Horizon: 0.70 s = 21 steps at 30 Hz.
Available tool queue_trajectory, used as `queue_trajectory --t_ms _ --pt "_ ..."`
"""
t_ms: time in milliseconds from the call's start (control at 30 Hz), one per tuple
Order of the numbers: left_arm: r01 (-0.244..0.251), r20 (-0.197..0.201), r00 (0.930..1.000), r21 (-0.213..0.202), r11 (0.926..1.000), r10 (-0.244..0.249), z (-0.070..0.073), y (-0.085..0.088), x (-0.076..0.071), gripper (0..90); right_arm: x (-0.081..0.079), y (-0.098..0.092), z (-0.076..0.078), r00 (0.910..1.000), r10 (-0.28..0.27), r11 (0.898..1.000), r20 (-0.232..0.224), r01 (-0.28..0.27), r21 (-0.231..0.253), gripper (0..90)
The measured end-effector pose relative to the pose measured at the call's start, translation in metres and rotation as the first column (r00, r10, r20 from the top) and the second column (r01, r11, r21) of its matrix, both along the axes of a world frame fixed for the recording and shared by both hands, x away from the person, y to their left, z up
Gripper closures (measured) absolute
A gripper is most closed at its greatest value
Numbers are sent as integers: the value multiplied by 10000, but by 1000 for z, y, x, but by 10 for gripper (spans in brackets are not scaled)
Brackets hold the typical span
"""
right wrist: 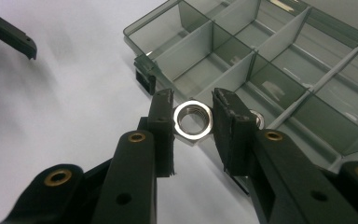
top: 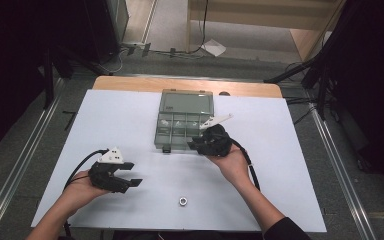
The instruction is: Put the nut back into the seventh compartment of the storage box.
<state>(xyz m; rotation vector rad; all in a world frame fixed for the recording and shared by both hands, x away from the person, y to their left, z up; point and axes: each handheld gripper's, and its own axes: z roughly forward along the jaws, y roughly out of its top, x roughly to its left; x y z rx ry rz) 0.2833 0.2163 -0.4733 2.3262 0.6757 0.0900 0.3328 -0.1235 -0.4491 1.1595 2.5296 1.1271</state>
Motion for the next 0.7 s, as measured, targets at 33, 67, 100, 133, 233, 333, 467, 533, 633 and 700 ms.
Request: queue_trajectory --t_ms 33,67,100,133,233,333,467,533,633,700 --pt "-6 -4 10000 -14 10000 6 0 0 0 339 1 0 0 10000 -81 10000 9 81 -18 711" --pt "-4 -6 10000 -3 10000 4 0 0 0 339 3 0 -1 10000 -51 10000 12 51 -12 710" --pt "-24 -23 10000 4 10000 24 0 0 0 339 4 0 -1 10000 -64 10000 1 64 -44 711" --pt "-28 -25 10000 24 10000 28 0 1 0 339 5 0 -1 9999 -124 9999 0 124 -46 711" --pt "-17 -93 10000 204 9998 19 1 1 -1 339 9 0 0 9998 -181 9998 24 181 -34 711" --pt "-34 -56 10000 67 10000 35 0 1 -1 339 12 2 1 9998 -197 9998 101 198 -42 710" --pt "2 -94 10000 214 9998 0 1 2 -1 339 17 3 0 9996 -272 9996 85 272 -105 711" --pt "8 -97 10000 263 9997 -5 1 2 -1 339 20 2 -1 9993 -374 9992 81 375 -151 711" --pt "-13 -37 10000 27 10000 13 -1 1 0 339 25 0 -1 9990 -444 9989 85 445 -130 711" --pt "-10 -22 10000 61 10000 10 -1 1 0 339 27 1 0 9988 -466 9988 164 468 -148 711"
